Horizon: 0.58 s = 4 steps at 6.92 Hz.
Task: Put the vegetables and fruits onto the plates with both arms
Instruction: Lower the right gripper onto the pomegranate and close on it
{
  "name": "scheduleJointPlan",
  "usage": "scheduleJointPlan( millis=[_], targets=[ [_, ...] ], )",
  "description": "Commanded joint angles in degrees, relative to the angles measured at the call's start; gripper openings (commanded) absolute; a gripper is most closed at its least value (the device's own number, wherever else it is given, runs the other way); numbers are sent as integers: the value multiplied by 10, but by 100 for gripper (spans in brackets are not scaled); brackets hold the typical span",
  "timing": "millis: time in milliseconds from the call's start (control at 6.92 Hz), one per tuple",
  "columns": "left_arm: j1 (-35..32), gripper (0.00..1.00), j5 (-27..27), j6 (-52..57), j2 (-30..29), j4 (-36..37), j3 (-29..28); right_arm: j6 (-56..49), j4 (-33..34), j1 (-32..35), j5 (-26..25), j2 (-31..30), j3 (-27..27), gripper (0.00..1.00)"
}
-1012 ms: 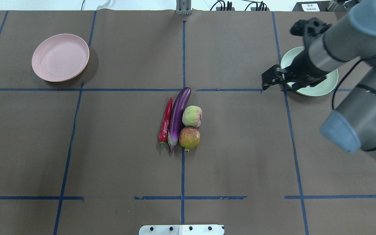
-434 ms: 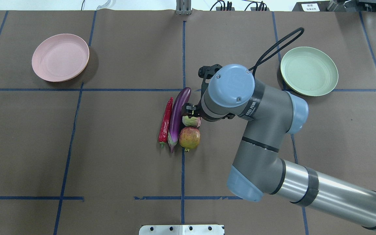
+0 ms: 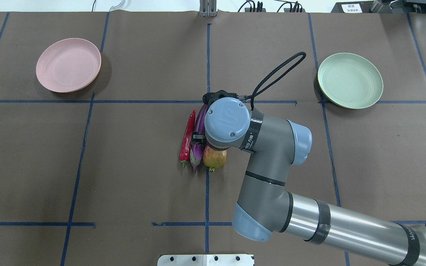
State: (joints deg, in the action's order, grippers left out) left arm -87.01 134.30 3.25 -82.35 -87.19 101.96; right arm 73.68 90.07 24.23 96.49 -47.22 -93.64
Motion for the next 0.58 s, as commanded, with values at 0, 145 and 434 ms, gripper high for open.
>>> scheduleJointPlan(
  millis=[0,145,434],
  targets=[
    [1,100,0,0,0,0,-1,-4,-1,-14,-5,4,20,100],
    [1,100,0,-1,0,0,-3,-4,-1,-19,-5,5,31,100],
    [1,100,0,0,0,0,-5,-3,-2,-22,-5,14,46,95]
  ],
)
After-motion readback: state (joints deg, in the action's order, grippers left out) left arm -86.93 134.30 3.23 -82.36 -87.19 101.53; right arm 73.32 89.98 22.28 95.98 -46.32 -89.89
